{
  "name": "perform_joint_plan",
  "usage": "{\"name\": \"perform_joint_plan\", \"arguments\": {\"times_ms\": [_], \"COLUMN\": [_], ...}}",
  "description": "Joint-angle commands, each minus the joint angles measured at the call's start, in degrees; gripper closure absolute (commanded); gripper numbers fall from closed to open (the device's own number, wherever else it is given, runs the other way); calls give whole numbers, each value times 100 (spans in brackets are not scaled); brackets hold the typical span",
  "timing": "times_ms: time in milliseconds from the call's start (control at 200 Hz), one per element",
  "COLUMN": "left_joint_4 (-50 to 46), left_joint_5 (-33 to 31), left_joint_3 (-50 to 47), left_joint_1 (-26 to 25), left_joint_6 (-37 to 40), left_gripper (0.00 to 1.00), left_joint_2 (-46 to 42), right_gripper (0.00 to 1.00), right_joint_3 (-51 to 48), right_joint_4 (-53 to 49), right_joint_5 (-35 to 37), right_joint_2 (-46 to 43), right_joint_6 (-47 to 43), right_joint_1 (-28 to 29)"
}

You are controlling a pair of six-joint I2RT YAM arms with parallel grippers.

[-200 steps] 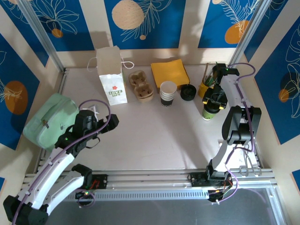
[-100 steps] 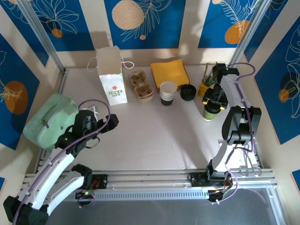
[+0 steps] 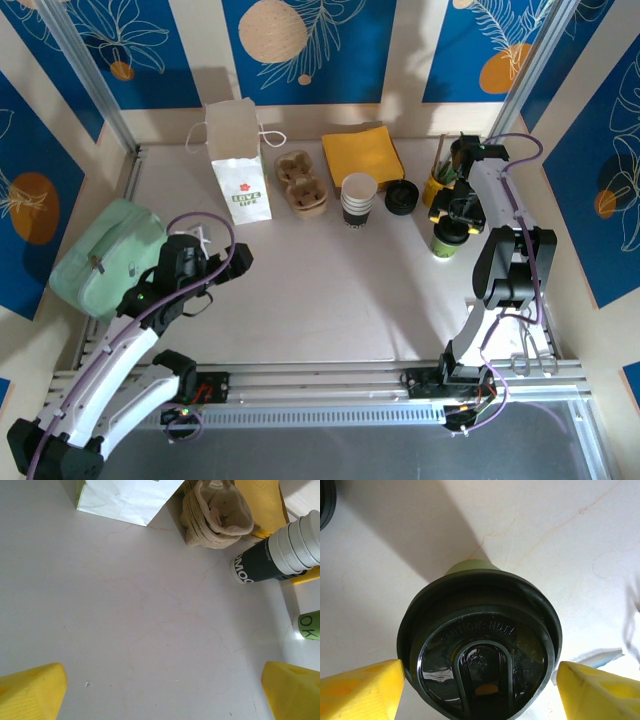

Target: Pack the takeout coffee

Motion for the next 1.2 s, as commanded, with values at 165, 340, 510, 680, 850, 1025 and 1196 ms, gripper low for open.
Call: {"name": "perform_joint_plan", "arguments": {"times_ms": [165, 340, 510, 680, 850, 1025, 1196], "left_joint_4": [-80, -180, -203, -124, -10, 22, 563], "left_joint_5": [103, 38, 21, 173, 350, 266, 645], "left_joint_3": [-40, 78, 236, 411, 665, 1138, 1349], "left_joint_1": [97, 99, 106, 104, 107, 108, 99], "left_joint_6": [-17, 87, 228, 360, 481, 781, 681], "left_gripper": [1, 1, 1, 1, 0, 1, 5], "left_joint_2": [-93, -139, -91, 109, 445, 1010, 1814], "right_gripper": [20, 20, 20, 22, 23, 24, 24], "right_joint_3": [383, 651, 617, 109, -394, -927, -1531], "right_joint_4": [-253, -390, -33, 750, 1480, 2298, 3091], "right_joint_5": [-263, -594, -1588, -2786, -3316, -3492, -3255], "right_joint_2": [-279, -707, -1382, -2002, -2236, -2321, -2465], "right_joint_6": [-27, -38, -85, 192, 439, 529, 529], "right_joint_1": [50, 161, 515, 986, 1674, 2330, 2649]}}
